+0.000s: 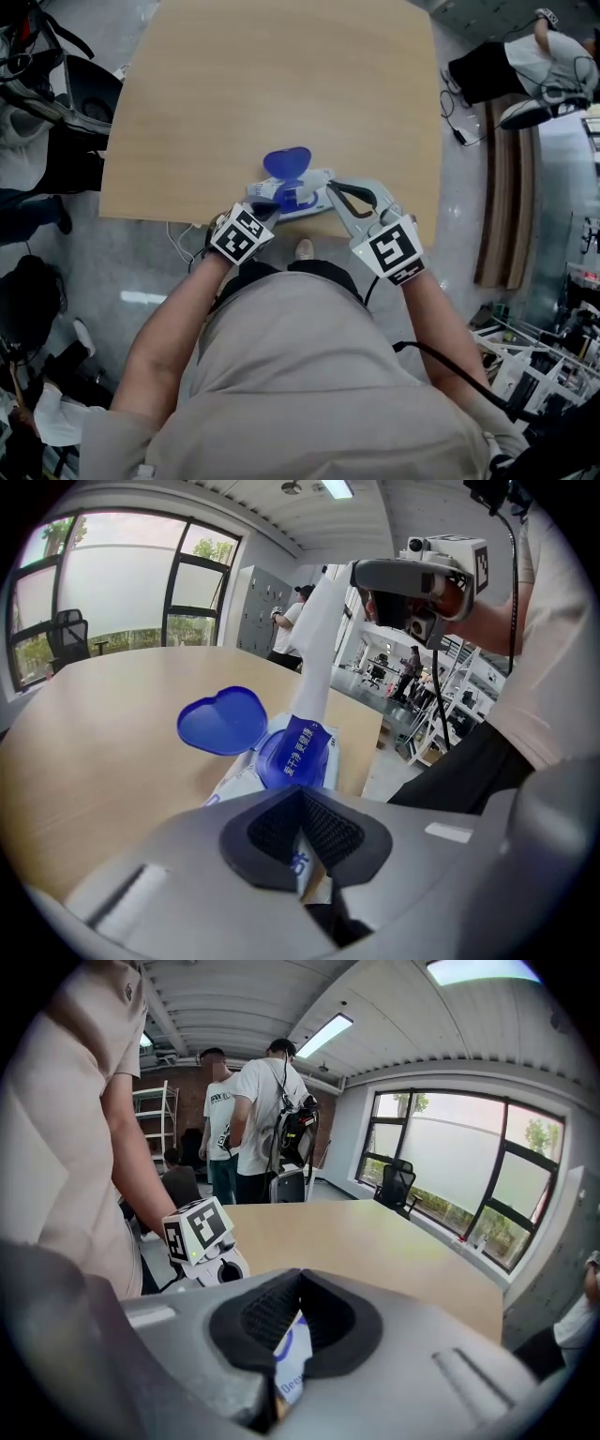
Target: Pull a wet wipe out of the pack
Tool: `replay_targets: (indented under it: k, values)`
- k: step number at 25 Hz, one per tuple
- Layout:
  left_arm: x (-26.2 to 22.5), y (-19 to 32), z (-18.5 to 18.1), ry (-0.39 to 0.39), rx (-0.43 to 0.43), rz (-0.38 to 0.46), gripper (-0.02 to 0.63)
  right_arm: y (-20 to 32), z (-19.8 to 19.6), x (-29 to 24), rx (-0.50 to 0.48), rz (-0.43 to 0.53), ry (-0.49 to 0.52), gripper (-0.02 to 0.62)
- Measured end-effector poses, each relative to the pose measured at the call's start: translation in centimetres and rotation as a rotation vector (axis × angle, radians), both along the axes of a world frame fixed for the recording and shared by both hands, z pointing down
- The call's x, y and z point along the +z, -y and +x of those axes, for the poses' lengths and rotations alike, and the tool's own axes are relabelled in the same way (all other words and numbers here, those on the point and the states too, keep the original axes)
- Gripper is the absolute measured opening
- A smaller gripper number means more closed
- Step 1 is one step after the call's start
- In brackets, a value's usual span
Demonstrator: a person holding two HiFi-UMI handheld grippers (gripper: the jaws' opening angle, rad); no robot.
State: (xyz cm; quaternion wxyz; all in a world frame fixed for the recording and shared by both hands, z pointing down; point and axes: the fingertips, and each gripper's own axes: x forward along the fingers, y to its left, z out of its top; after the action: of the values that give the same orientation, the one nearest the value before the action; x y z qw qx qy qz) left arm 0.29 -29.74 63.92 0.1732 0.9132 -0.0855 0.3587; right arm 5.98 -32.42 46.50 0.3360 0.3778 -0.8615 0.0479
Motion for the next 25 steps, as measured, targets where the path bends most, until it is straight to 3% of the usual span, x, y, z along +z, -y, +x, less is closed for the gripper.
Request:
replay_targets:
  k: [7, 13, 19, 25]
  values:
    - [-1.1, -0.3, -0.6, -0.046, 0.031, 0.024, 0.005, -0.9, -0.4, -3.0, 0.067, 0.05, -0.015, 0.002]
    - [-1.7, -0.7, -1.9, -0.077, 0.001, 0.009, 0.005, -1.4, -0.4, -4.9, 0.12, 0.084, -0.005, 0.002]
    - [-4.5, -1.2, -4.1, -0.161, -0.068, 0.037, 0.005, -3.4, -1.1, -6.7, 0.167, 0.115, 0.048, 0.002]
    - [-11.5, -3.9, -5.9, -0.234, -0.182, 0.125, 0.005, -8.0, -0.4, -10.5, 0.139, 0.189, 0.11, 0.002]
